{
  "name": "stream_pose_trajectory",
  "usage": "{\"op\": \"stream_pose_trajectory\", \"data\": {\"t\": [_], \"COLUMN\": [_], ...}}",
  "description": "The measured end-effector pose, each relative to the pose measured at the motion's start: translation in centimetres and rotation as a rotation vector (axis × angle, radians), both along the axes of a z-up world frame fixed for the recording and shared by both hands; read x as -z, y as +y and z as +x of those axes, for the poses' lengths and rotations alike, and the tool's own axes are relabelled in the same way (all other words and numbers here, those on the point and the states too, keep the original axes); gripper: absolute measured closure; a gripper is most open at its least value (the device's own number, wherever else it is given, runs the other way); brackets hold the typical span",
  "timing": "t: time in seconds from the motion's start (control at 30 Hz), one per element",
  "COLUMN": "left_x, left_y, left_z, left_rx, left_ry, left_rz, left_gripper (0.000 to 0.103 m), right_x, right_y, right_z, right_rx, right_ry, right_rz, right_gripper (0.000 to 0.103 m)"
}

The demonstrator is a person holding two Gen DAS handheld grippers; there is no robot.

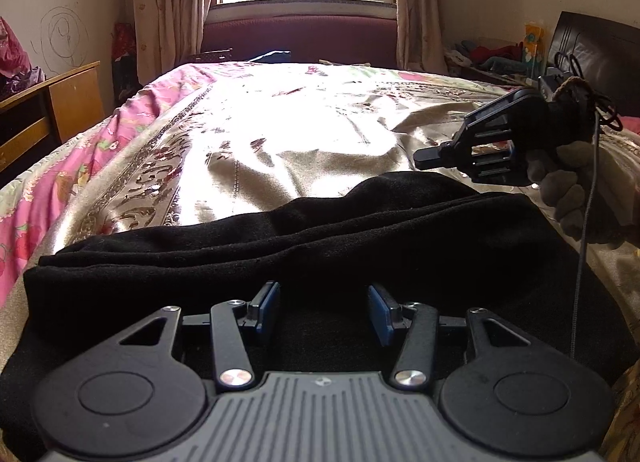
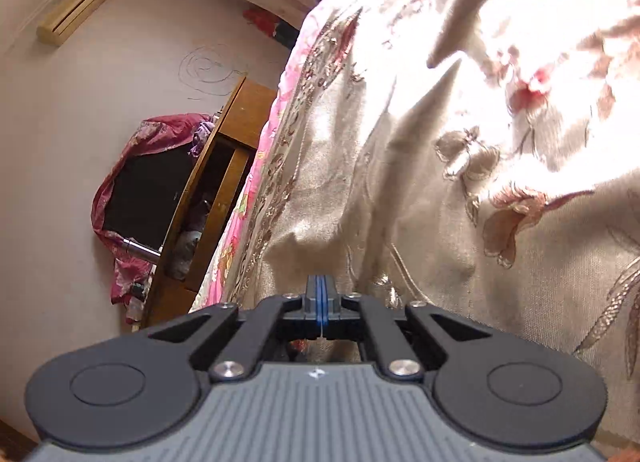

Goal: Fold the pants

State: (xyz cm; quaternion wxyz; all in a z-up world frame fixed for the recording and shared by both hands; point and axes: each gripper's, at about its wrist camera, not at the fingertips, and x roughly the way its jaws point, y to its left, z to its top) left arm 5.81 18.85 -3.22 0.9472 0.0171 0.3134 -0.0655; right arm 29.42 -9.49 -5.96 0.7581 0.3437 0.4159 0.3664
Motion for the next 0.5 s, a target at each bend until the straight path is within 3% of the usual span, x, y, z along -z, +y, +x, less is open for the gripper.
{"op": "stream_pose_trajectory", "data": {"t": [0.1,0.23,0.3,0.37,0.4,0.47,0.5], "left_x": [-0.7,-1.0,-0.3,0.7,0.9,0.6,0.2], "left_y": [1.2,2.7,3.2,4.4,5.1,6.2,6.8], "left_z": [-0.8,-1.3,-1.1,-1.6,-1.9,-2.7,-3.3], "left_rx": [-0.057,-0.118,-0.151,-0.189,-0.2,-0.245,-0.274], "left_ry": [-0.01,-0.042,-0.021,-0.003,-0.001,0.006,0.004], "left_rz": [-0.027,-0.026,0.048,0.12,0.123,0.148,0.164], "left_gripper": [0.041,0.041,0.041,0.04,0.04,0.039,0.04], "right_x": [-3.4,-4.1,-2.3,0.0,0.9,-0.1,-1.7], "right_y": [0.2,4.0,5.6,5.9,5.7,5.0,4.5], "right_z": [-3.2,-5.9,-5.7,-4.9,-4.7,-5.3,-6.3], "right_rx": [-0.068,-0.196,-0.193,-0.135,-0.122,-0.071,-0.048], "right_ry": [-0.118,-0.124,-0.078,-0.045,-0.014,-0.003,-0.061], "right_rz": [0.006,-0.004,-0.104,-0.231,-0.23,-0.209,-0.213], "right_gripper": [0.096,0.097,0.096,0.103,0.103,0.103,0.092]}}
